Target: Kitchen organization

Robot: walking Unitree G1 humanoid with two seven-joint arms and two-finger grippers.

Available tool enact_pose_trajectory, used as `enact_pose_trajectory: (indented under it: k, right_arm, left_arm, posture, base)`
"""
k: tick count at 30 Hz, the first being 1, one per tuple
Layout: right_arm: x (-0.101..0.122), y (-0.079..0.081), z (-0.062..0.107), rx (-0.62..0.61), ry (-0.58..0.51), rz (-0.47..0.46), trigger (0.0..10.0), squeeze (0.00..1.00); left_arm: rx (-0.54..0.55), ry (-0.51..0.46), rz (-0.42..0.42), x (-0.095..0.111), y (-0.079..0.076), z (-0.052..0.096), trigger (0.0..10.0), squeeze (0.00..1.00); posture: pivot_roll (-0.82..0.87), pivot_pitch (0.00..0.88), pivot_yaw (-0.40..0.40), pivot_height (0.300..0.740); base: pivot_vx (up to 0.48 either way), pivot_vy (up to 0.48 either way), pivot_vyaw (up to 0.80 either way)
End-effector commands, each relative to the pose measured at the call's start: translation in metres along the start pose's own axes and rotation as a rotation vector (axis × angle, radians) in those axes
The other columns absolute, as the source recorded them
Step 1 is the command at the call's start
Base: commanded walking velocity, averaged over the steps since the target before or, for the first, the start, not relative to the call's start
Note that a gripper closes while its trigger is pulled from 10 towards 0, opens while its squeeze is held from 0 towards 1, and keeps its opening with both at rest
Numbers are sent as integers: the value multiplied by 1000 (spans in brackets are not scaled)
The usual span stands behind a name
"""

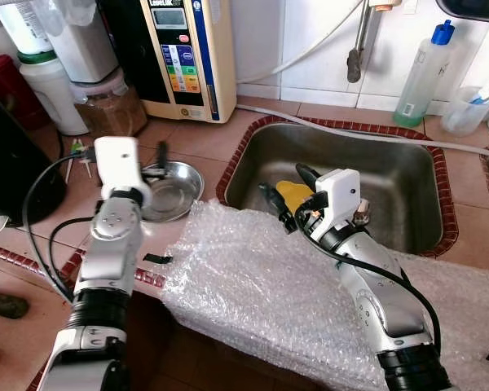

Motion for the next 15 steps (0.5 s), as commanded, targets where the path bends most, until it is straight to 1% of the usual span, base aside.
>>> enact_pose_trajectory:
  k: [1,2,3,5,6,8,9,12,13,15]
  right_arm:
    - [7,24,-1,121,-9,-23,10000,0]
    - [7,27,-1,140,-7,-28,10000,0]
    - [9,36,1,185,-3,-41,10000,0]
    - [10,40,2,210,2,-46,10000,0]
    - [9,45,4,237,14,-49,10000,0]
    - [8,47,6,248,22,-52,10000,0]
    - [7,48,6,249,29,-55,10000,0]
    - [7,48,9,251,34,-62,10000,0]
    - [8,48,9,250,37,-67,10000,0]
    - [9,48,10,249,40,-67,10000,0]
  left_arm:
    - [37,44,13,-7,8,-1,10000,0]
    - [48,60,22,-10,9,0,10000,0]
    - [78,97,15,-18,15,0,10000,0]
    - [98,119,13,-22,19,0,10000,0]
    - [91,157,26,-28,18,1,10000,0]
    - [75,189,25,-34,16,1,10000,0]
    - [67,215,49,-38,12,3,10000,0]
    - [73,255,52,-44,11,5,10000,0]
    - [78,271,79,-46,11,5,10000,0]
    - [72,296,65,-49,10,5,10000,0]
  posture:
    - [-139,66,116,740]
    - [-139,66,116,740]
    - [-139,63,118,740]
    - [-139,63,118,740]
    - [-138,62,119,740]
    - [-138,63,119,740]
    - [-139,61,120,740]
    - [-138,65,121,740]
    - [-138,65,121,740]
    - [-138,69,122,740]
  base:
    - [0,0,0]
    - [0,0,0]
    - [0,0,0]
    - [0,0,0]
    - [0,0,0]
    - [0,0,0]
    - [0,0,0]
    - [0,0,0]
    - [0,0,0]
    - [0,0,0]
Point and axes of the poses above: a point about 5 cm out from each wrist's last joint towards the gripper, its own z axis pointing back from the gripper into the wrist, its own x axis along the axis of the wrist's last joint, y = z × x, the point moved 4 cm from there along -z, pointing out of the wrist towards the gripper
